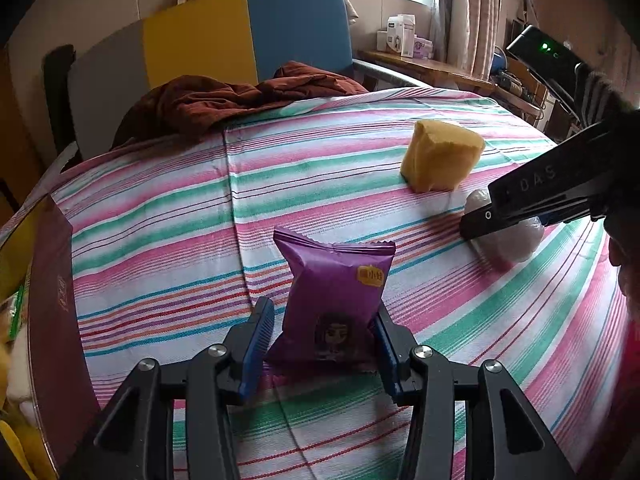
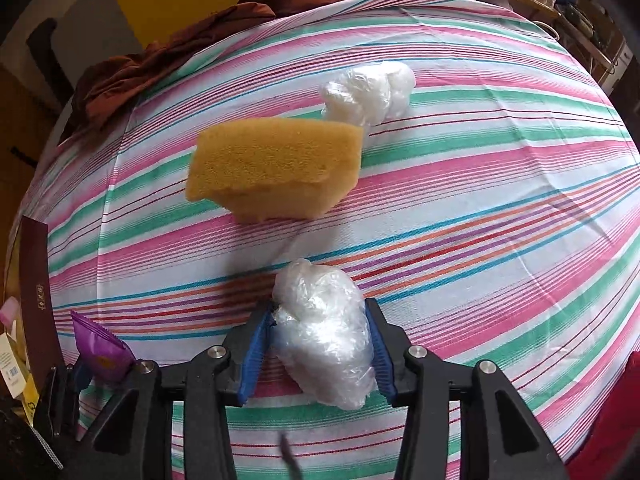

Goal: Organize objects
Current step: 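Carry the purple packet and plastic bundle to the gold tray and release both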

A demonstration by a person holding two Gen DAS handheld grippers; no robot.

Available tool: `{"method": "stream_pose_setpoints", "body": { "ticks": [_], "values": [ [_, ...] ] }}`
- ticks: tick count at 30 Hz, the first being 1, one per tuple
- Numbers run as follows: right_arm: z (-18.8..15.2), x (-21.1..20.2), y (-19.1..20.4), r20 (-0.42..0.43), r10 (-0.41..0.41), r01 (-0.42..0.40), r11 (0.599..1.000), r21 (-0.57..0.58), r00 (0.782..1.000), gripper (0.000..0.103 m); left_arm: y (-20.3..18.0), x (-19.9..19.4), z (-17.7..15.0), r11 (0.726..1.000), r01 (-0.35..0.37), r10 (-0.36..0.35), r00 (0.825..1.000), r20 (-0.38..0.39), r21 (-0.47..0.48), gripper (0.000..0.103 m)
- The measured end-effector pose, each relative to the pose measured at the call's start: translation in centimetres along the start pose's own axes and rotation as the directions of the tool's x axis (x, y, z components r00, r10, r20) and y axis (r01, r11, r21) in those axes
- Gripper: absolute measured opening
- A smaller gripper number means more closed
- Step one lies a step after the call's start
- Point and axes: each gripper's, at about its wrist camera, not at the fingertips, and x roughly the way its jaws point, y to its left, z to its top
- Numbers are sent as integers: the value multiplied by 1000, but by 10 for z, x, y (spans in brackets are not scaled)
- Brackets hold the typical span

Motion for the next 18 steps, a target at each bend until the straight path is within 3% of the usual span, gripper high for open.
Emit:
{"method": "stream_pose_setpoints", "body": {
  "ticks": [6,10,18],
  "values": [
    [2,3,7,-2,-8,8,999,-31,1000,55,1,1,0,1000,2,-2,1000,1,-1,49],
    [4,2,4,8,-30,30,999,-19,1000,39,1,1,0,1000,2,-2,1000,1,0,48],
    [6,-1,-3,22,-14,14,1000,-8,1000,37,0,1,1,1000,-4,4,1000,-1,7,48]
  ]
}}
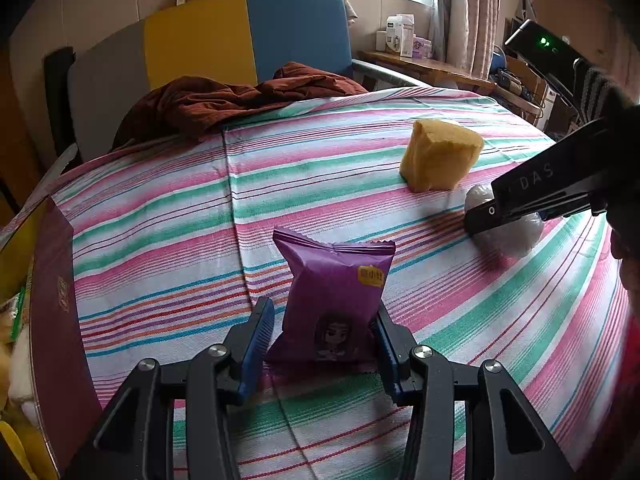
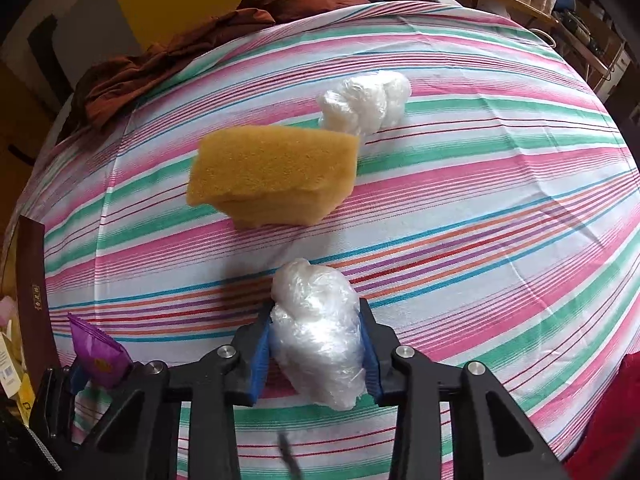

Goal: Organize objects
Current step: 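Carry the purple packet and plastic bundle to the gold tray and release both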

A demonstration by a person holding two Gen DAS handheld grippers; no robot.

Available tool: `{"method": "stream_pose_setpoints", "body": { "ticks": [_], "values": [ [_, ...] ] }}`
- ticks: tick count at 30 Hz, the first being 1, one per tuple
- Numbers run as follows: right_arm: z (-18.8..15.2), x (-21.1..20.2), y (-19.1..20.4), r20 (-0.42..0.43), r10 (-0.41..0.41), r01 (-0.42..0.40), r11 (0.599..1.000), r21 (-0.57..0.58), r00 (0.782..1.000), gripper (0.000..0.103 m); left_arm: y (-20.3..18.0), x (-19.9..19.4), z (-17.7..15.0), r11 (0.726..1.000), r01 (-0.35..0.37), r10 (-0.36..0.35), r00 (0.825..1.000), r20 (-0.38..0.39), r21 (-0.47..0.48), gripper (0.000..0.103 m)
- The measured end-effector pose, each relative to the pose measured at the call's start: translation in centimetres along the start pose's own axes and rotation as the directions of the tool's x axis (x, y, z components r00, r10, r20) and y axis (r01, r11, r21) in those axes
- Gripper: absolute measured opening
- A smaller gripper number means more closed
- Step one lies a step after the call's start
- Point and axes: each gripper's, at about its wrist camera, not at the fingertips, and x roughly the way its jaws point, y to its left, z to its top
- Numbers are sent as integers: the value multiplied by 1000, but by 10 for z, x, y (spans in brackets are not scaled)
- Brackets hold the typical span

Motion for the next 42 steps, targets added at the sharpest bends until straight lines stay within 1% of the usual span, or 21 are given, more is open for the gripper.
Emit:
{"method": "stream_pose_setpoints", "body": {
  "ticks": [3,7,9,12,16,18,19,20,21,22,26,30,31,33,36,39,42],
  "values": [
    [1,0,-1,1,20,-20,1000,2,1000,37,-1,-1,1,1000,-2,2,1000,-6,10,48],
    [2,0,0,-1,89,-89,996,-3,996,37,-3,-8,0,999,-3,4,1000,-17,39,47],
    [3,0,2,-7,115,-115,993,-15,993,37,-3,-16,-2,999,10,-9,1000,-21,41,47],
    [-3,1,20,-25,165,-166,985,-47,986,37,-1,-34,-1,999,28,-28,1000,8,32,47],
    [-5,2,30,-53,221,-225,971,-83,974,37,7,-60,2,999,44,-44,998,40,4,48],
    [-5,3,33,-63,247,-253,962,-101,967,37,15,-74,3,999,38,-37,997,61,-15,48],
    [-6,8,48,-65,248,-254,961,-109,967,37,19,-81,3,999,34,-33,997,68,-24,48],
    [-5,11,53,-67,249,-255,960,-117,966,37,25,-89,3,999,29,-26,996,81,-39,48],
    [-13,1,47,-66,249,-256,959,-121,966,37,30,-95,3,998,24,-19,996,90,-51,48],
    [-13,-1,49,-60,256,-261,957,-125,965,37,36,-102,4,998,12,-5,995,100,-65,48],
    [-19,-13,49,-40,288,-291,945,-150,957,37,65,-129,0,992,-53,67,989,134,-111,48],
    [-24,-14,60,-54,257,-263,946,-192,965,37,96,-150,-7,980,-118,142,979,146,-163,48],
    [-26,-16,66,-53,234,-240,947,-212,971,37,102,-153,-9,976,-129,155,977,146,-176,48],
    [-29,-21,73,-47,214,-219,947,-236,976,37,118,-159,-14,966,-149,180,973,141,-209,48],
    [-33,-35,94,-24,220,-218,938,-271,975,37,138,-165,-22,953,-166,205,970,134,-252,48],
    [-39,-46,117,-7,248,-239,924,-299,969,37,154,-170,-31,941,-176,220,967,126,-290,48],
    [-49,-59,146,9,301,-281,898,-338,954,37,166,-172,-39,930,-182,230,966,117,-320,48]
  ]
}}
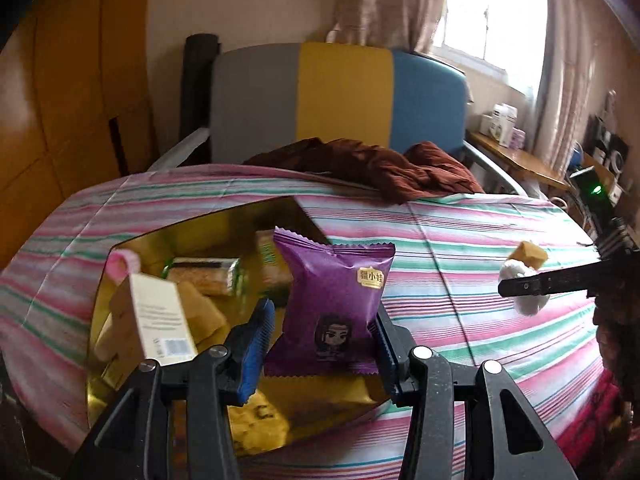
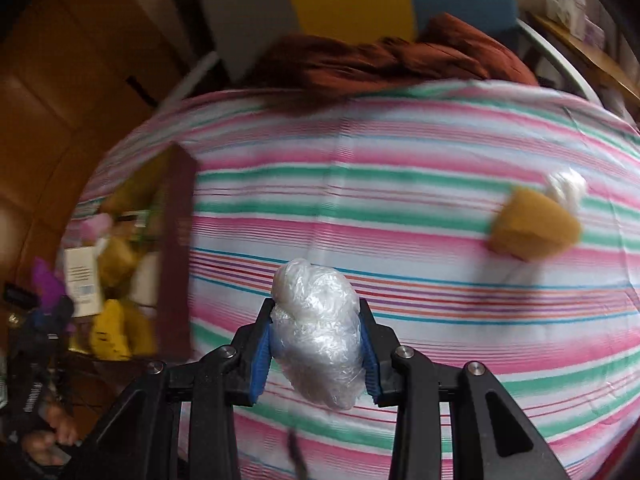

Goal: Organize objects
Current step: 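Carry the purple packet and plastic bundle to the gold tray and release both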

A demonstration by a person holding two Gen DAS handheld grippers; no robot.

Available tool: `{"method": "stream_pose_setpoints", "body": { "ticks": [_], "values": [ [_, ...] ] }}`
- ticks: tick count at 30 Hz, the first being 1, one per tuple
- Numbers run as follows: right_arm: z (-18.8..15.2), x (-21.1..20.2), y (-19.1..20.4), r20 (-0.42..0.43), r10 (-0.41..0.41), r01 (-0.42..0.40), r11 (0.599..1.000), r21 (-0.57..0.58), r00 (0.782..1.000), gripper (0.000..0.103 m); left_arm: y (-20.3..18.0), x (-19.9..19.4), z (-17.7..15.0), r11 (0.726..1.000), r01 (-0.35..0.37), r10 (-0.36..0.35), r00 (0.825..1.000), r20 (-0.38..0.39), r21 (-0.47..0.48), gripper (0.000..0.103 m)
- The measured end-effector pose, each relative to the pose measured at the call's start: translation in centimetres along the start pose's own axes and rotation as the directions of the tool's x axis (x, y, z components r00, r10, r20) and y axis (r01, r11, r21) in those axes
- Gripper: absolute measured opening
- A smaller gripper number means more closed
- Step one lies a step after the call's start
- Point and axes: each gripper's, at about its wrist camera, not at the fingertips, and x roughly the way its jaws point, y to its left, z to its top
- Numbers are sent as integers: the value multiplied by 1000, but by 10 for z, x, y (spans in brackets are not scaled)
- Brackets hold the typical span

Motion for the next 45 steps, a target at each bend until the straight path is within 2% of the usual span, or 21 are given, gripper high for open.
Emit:
{"method": "stream_pose_setpoints", "body": {
  "ticks": [6,10,18,26,30,38,45],
  "values": [
    [-2,6,59,29,113,-112,993,-45,993,37,25,1,-8,998,-11,10,1000,-18,-60,48],
    [-3,15,98,25,181,-178,981,-77,983,37,51,1,-10,990,12,-17,999,-36,-140,48],
    [-7,30,148,9,268,-264,955,-137,963,37,99,-1,1,966,32,-41,999,-32,-255,48],
    [-17,41,173,3,265,-260,947,-191,964,40,107,18,26,969,-9,-1,999,-38,-246,48],
    [-23,47,180,8,244,-236,948,-214,970,48,103,26,31,973,-25,12,998,-55,-229,54],
    [-33,54,180,9,223,-216,952,-216,975,49,94,12,28,982,-70,69,998,-14,-178,57],
    [-37,45,177,52,182,-167,964,-209,982,49,88,-2,22,984,-93,95,995,8,-153,57]
  ]
}}
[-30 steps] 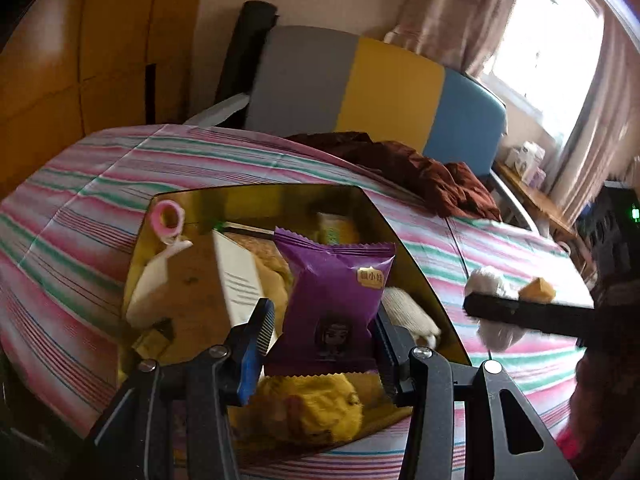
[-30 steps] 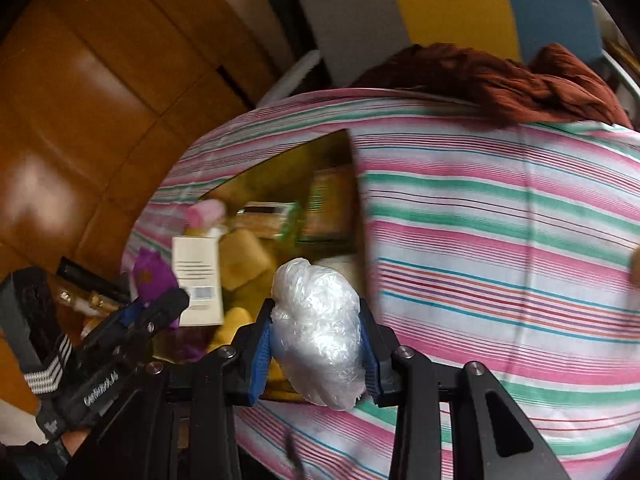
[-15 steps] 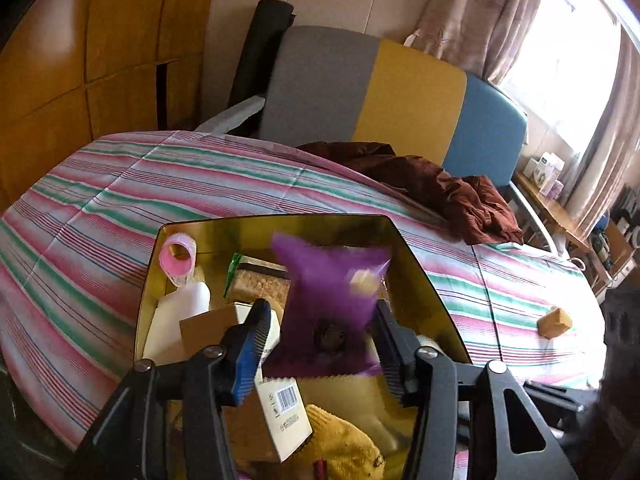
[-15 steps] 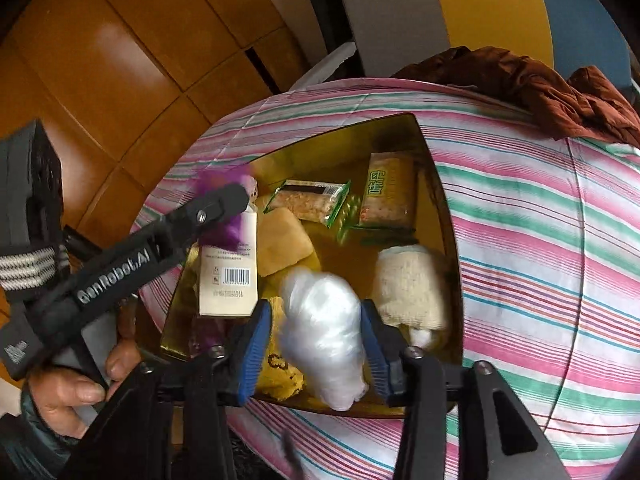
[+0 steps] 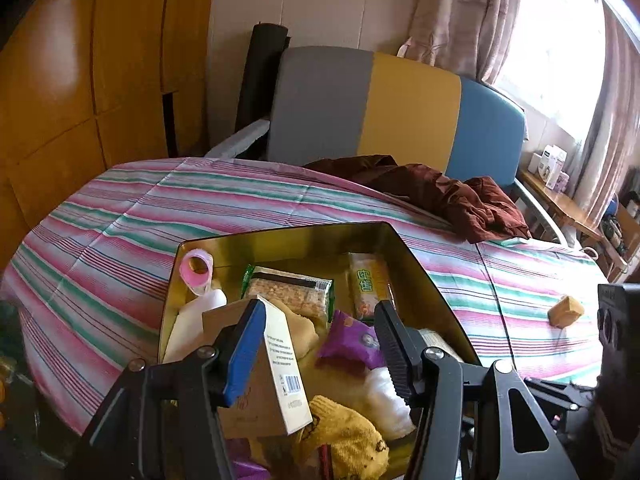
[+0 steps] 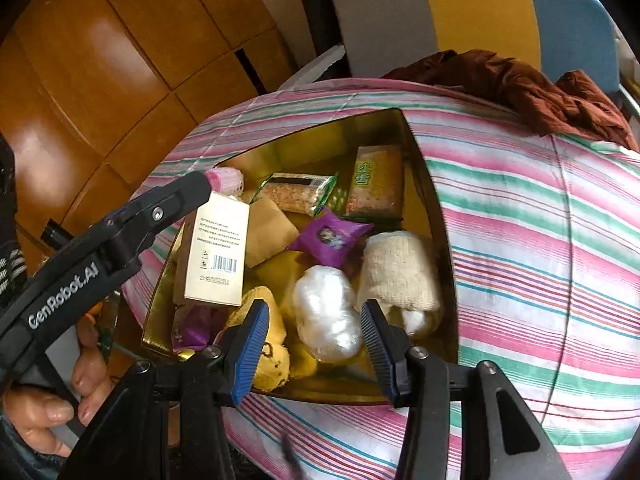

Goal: Organize objects
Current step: 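Carry the purple packet and plastic bundle to the gold tray and release both, then move both grippers back toward the yellow sponge and second plastic bundle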

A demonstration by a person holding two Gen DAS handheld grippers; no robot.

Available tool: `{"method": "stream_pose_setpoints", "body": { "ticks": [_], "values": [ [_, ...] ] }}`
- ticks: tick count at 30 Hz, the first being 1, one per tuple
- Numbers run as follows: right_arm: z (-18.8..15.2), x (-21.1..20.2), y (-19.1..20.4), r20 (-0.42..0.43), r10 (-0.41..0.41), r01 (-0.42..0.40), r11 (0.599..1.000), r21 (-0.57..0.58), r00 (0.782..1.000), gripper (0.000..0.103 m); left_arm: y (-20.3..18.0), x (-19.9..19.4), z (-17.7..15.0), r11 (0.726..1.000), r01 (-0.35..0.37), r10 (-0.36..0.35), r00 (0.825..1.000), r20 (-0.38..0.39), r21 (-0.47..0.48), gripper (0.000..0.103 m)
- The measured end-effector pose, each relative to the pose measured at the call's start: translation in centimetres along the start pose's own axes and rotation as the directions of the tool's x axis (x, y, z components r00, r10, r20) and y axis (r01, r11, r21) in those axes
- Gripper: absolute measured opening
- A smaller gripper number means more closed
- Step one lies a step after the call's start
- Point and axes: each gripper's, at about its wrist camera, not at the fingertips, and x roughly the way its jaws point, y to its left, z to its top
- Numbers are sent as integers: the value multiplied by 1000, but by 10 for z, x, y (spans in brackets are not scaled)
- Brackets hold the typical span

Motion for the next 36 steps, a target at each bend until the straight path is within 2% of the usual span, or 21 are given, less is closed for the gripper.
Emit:
{"method": "stream_pose_setpoints", "body": {
  "ticks": [11,18,27,36],
  "values": [
    [0,-17,-3,60,-96,96,995,5,994,49,-2,-11,-12,1000,-16,16,1000,-6,24,58],
    [0,-29,-15,79,-131,128,991,41,988,49,-9,-12,-22,999,-8,9,1000,-24,53,58],
    [2,-49,-48,103,-185,172,977,125,977,48,-27,-17,-25,994,19,-17,1000,-18,110,58],
    [6,-82,-95,145,-257,223,950,217,955,48,-50,-17,-30,984,52,-47,998,-33,168,58]
  ]
}}
